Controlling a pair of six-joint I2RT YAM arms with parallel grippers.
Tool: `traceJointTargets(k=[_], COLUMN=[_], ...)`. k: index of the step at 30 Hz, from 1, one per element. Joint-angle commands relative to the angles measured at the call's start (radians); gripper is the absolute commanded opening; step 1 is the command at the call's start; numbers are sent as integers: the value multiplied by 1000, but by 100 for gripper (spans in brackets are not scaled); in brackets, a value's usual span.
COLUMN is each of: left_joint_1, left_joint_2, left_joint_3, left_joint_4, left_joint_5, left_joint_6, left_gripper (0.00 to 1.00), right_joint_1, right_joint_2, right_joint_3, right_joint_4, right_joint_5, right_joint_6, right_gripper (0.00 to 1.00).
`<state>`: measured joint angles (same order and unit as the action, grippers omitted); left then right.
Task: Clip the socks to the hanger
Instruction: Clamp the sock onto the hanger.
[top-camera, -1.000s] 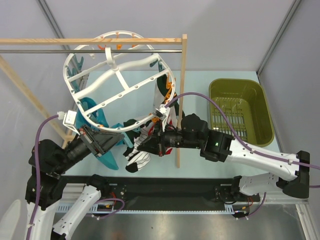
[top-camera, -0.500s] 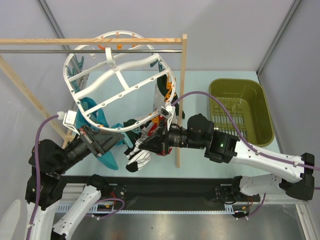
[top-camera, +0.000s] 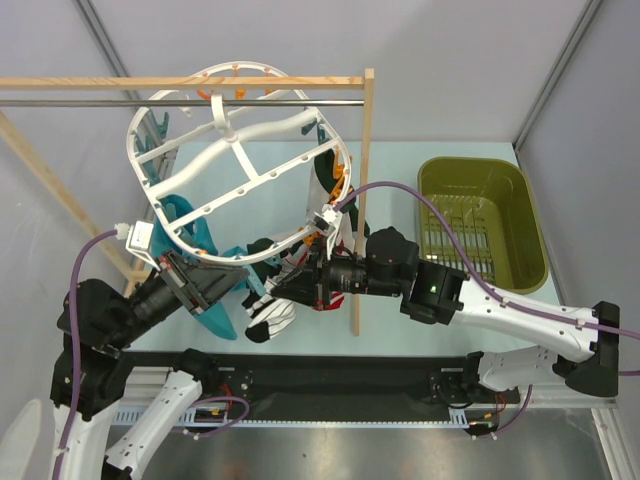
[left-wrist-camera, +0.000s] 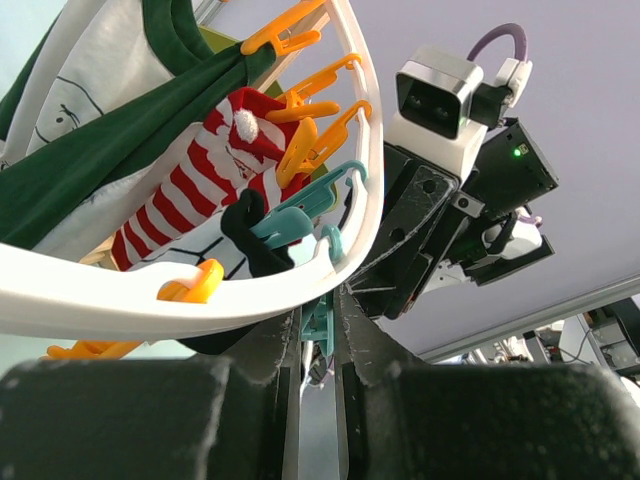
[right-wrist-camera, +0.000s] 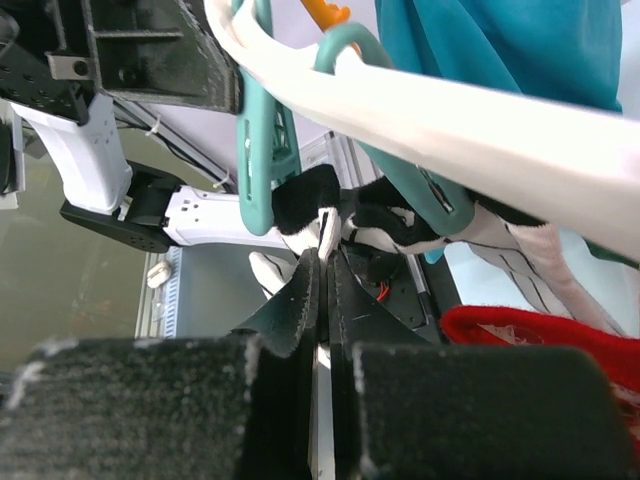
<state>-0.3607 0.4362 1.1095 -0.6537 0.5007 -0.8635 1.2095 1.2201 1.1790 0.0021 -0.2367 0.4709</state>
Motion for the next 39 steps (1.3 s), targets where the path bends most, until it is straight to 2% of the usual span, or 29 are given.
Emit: traceJointTargets(k=[1,14,16,18,20,23,34,38,39], left_joint_1=[-4,-4,-4,-4,-4,-4,-4,-4,-4], left_joint_2=[-10,-8,-8,-7,-10,-14,-21,-36,-40], left_joint_3=[30,30,33,44,56,61,84,95,95], left_joint_4=[13,19,6,-13,-24,-35,-87,-127,-141], left_joint_5=[24,22,16,4,-5,-17,-54,-65,-68], left_joint_6=[-9,-12,-11,0,6,11,41,61,66], left_gripper=[0,0,6,19,25,42,70,79,80], right_joint_1=[-1,-1,-1,-2,-4,-11,-27,-36,-37], right_joint_2=[-10,-7,-4,-1,2,9,42,53,55], right_joint_3=[54,48,50,53,56,59,61,67,71], right_joint_4=[72,99,105,111,110,113,115,88,78], right_joint_5=[-3,-24,-24,-26,-26,-32,-50,-41,-33], right_joint_6=[2,14,12,12,11,11,28,26,23], right_gripper=[0,0,0,0,0,0,0,6,11])
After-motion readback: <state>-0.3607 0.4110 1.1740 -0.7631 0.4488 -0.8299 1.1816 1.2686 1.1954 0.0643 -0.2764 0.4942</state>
